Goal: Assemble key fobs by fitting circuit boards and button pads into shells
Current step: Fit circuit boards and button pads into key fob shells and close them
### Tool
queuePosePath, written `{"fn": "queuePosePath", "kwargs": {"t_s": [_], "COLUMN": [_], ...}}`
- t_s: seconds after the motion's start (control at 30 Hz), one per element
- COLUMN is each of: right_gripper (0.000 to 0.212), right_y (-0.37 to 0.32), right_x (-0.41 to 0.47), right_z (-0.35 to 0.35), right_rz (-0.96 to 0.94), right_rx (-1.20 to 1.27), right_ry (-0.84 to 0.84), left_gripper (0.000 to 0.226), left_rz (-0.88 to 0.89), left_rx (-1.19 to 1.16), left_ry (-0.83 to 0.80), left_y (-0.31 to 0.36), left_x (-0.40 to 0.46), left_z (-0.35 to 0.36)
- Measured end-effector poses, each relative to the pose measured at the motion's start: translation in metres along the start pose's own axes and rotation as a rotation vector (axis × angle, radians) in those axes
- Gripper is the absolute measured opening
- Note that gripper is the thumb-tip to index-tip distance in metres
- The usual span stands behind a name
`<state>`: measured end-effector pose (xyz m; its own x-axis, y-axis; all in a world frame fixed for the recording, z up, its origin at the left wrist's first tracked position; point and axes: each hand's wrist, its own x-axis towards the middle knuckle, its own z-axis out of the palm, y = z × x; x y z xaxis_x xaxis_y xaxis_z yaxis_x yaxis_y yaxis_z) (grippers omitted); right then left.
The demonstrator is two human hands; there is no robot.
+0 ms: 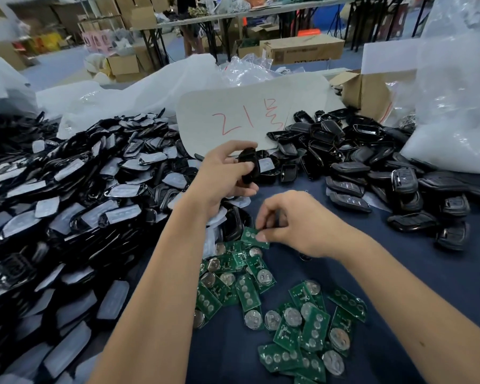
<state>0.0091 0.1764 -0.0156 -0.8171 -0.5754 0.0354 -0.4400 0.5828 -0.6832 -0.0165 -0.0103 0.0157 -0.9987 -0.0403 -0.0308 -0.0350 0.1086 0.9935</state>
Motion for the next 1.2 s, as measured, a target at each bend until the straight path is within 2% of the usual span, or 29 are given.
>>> {"fn": "queuePosePath", "kwargs": {"t_s": [0.13, 0.2, 0.3, 0.37, 0.47, 0.67, 0.83, 0.97, 1.07, 1.2], "right_gripper": [0.017, 0.018, 0.014, 0.015, 0.017, 0.004, 0.01, 0.009, 0.008, 0.007], "right_y": [0.013, 0.021, 0.03, 0.038, 0.048, 0.053, 0.057, 0.06, 0.061, 0.057], "right_x": [-0.009, -0.014, -0.018, -0.017, -0.015, -0.015, -0.014, -0.014, -0.013, -0.013], "right_z": [-0.005, -0.005, -0.005, -0.007, -0.013, -0.014, -0.012, -0.011, -0.011, -0.009], "right_rz": [0.0, 0.03, 0.083, 0.108, 0.101, 0.119, 0.115, 0.134, 0.135, 0.121], "right_rx": [0.127, 0.278, 0.681, 0.798, 0.789, 0.841, 0.809, 0.754, 0.753, 0.756], "right_ry": [0.041, 0.077, 0.211, 0.373, 0.597, 0.751, 0.788, 0.813, 0.817, 0.788], "left_gripper": [0.016, 0.008, 0.001, 0.008, 0.02, 0.02, 0.025, 0.007, 0.025, 0.011], "left_rz": [-0.011, -0.02, -0.035, -0.059, -0.101, -0.199, -0.269, -0.337, -0.355, -0.37], "left_rx": [0.004, -0.018, -0.045, -0.044, -0.028, -0.045, -0.227, -0.343, -0.347, -0.363], "left_ry": [0.037, 0.075, 0.08, 0.083, 0.096, 0.052, 0.032, -0.011, -0.029, -0.034], "left_y": [-0.004, -0.006, -0.009, -0.011, -0.015, -0.028, -0.027, -0.021, -0.021, -0.019], "left_x": [0.002, 0.004, 0.004, 0.004, 0.004, 0.0, 0.0, -0.003, -0.003, -0.005], "left_z": [0.015, 0.023, 0.034, 0.042, 0.056, 0.079, 0.086, 0.084, 0.083, 0.082]}}
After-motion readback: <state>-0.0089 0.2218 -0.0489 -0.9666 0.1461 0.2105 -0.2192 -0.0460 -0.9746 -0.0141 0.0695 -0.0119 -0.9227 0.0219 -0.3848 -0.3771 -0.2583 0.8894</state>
